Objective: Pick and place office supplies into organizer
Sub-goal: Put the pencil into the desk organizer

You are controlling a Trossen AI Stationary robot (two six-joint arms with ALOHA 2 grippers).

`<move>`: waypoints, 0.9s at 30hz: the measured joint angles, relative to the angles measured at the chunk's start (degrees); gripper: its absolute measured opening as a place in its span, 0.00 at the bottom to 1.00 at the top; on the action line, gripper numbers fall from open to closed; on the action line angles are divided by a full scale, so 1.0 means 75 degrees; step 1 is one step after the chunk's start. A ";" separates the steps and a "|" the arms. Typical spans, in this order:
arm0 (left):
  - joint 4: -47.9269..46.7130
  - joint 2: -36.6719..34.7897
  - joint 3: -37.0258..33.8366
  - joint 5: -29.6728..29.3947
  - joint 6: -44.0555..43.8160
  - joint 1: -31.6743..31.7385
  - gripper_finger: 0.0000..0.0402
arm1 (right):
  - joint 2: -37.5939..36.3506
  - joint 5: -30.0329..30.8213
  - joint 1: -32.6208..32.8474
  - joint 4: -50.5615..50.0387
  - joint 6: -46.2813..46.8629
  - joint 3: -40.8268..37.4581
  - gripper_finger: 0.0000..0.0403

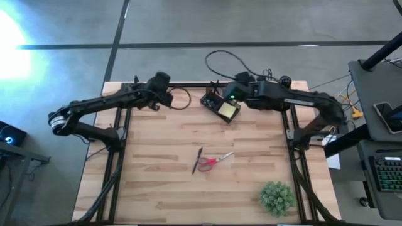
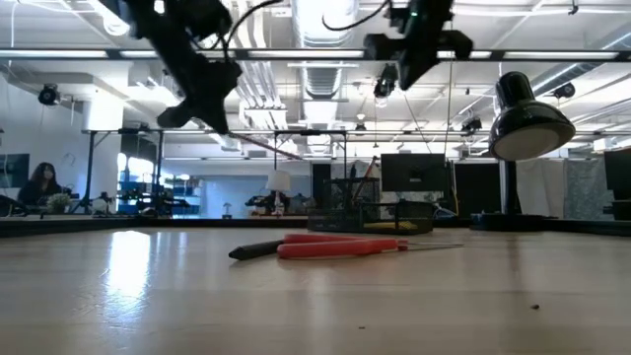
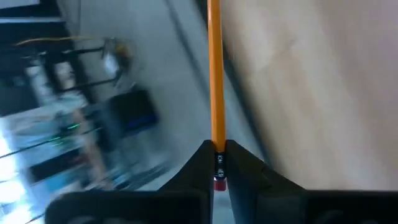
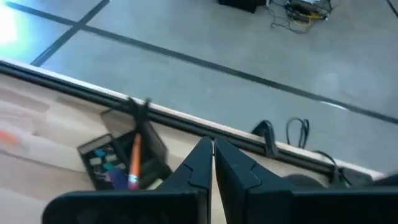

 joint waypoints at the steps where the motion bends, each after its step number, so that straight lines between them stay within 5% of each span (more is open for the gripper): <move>1: -0.0008 0.0170 0.0203 -0.0369 0.0346 -0.0019 0.02 | -0.0209 -0.0006 0.0016 -0.0017 0.0064 -0.0214 0.03; 5: -0.0027 0.1065 0.1172 -0.1495 0.1477 -0.0009 0.01 | -0.0975 -0.0100 0.0143 0.0000 0.0642 -0.0957 0.03; 15: 0.0269 0.3136 0.3526 -0.2118 0.2209 -0.0024 0.01 | -0.1779 -0.0164 0.0579 0.0058 0.1472 -0.2019 0.03; 27: 0.0202 0.3653 0.3728 -0.1899 0.2671 -0.0540 0.01 | -0.1724 -0.0578 0.0643 0.0055 0.0515 -0.2009 0.03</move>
